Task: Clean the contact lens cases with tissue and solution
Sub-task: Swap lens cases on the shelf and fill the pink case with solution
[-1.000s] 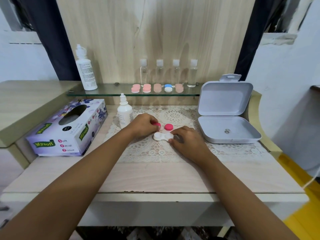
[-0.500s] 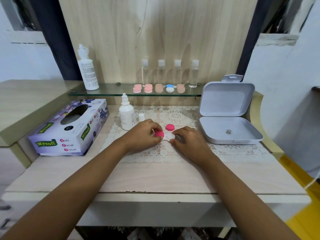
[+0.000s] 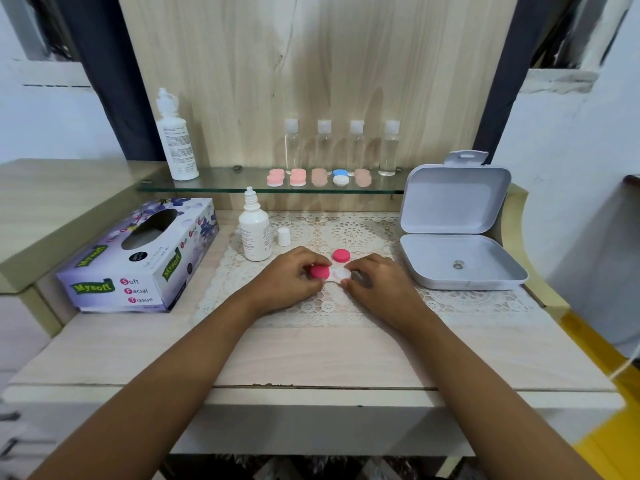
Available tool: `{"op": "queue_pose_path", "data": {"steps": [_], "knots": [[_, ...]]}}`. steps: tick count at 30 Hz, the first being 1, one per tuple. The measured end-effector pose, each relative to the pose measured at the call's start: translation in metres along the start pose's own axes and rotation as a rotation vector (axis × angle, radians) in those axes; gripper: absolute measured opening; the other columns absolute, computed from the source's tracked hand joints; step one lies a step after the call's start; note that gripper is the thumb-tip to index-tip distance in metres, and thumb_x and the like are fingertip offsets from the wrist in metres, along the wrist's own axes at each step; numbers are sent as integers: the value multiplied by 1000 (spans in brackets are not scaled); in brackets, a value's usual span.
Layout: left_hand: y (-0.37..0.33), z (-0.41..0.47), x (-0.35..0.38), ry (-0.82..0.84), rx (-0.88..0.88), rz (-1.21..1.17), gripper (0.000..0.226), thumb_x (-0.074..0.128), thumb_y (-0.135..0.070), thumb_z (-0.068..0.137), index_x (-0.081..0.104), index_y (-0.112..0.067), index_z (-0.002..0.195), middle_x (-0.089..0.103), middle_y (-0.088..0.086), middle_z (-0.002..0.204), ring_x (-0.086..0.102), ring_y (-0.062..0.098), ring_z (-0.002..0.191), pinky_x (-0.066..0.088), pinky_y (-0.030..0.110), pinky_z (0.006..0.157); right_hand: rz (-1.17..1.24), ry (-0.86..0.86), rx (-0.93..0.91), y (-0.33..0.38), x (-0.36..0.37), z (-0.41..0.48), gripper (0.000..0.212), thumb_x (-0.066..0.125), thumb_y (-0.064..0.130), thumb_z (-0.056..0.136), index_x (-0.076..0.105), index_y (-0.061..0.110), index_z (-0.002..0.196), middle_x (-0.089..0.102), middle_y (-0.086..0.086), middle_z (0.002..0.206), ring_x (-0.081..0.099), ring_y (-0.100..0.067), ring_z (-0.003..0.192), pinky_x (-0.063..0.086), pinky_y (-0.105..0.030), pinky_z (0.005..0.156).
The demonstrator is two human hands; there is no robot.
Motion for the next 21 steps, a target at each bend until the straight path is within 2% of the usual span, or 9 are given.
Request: {"op": "queue_pose_path", "data": {"steps": [3, 5, 7, 11, 15, 17, 19, 21], "knots": [[2, -1, 2, -27, -23, -20, 37, 68, -33, 82, 60, -22, 117, 54, -1, 111, 51, 9, 105, 40, 21, 92, 6, -7, -3, 1, 0, 0, 31, 61, 33, 86, 64, 18, 113, 61, -5, 112, 52, -26, 107, 41, -37, 91], [1, -1, 2, -66, -26, -18, 34, 67, -31, 83, 59, -20, 114, 56, -1, 109, 52, 10, 103, 41, 23, 89, 2, -1, -2, 1, -1, 0, 31, 61, 34, 86, 63, 18, 113, 60, -5, 114, 51, -25, 108, 41, -37, 92], [0, -2, 3, -99, -16, -40, 28, 66, -23, 85, 61, -17, 111, 60, -1, 109, 54, 10, 102, 42, 21, 88, 0, 7, 1, 0, -1, 0, 32, 60, 34, 86, 63, 19, 114, 60, -4, 115, 51, -25, 109, 41, -37, 93], [0, -1, 3, -83, -18, -87, 25, 63, -15, 86, 62, -18, 110, 62, -7, 109, 55, 5, 101, 39, 6, 82, -2, 9, 1, 1, -1, 0, 33, 60, 35, 86, 62, 19, 115, 59, -4, 116, 50, -24, 110, 40, -35, 93], [2, -2, 2, -58, -49, -140, 25, 62, -12, 85, 64, -23, 107, 63, -10, 108, 57, 2, 99, 42, 10, 85, -12, 16, -2, 0, -1, 0, 33, 60, 35, 86, 62, 19, 114, 59, -5, 116, 50, -24, 110, 40, -33, 92], [2, -3, 1, -40, -49, -118, 31, 61, -11, 85, 63, -22, 114, 60, -11, 112, 55, 2, 103, 40, 13, 89, -16, 17, -6, 0, -1, 0, 33, 60, 35, 86, 62, 18, 114, 60, -5, 116, 51, -25, 110, 40, -33, 92], [3, -3, 0, -12, -29, -68, 37, 61, -12, 87, 59, -18, 123, 56, -10, 113, 53, 4, 105, 36, 10, 88, -21, 15, -8, 0, -1, 1, 33, 60, 35, 86, 63, 17, 114, 60, -6, 116, 51, -25, 110, 40, -34, 92], [3, -3, -2, -1, 2, -8, 36, 61, -18, 88, 60, -15, 124, 55, -7, 108, 54, 7, 101, 35, 4, 83, -17, 14, -6, 0, -1, 0, 33, 60, 35, 86, 63, 17, 113, 60, -6, 115, 51, -25, 109, 40, -33, 91]]}}
Point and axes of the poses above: each hand's wrist, its own z-axis towards the middle knuckle, its own x-axis out of the palm, y = z × x, the point moved 1 cm from there along z, towards the middle knuckle
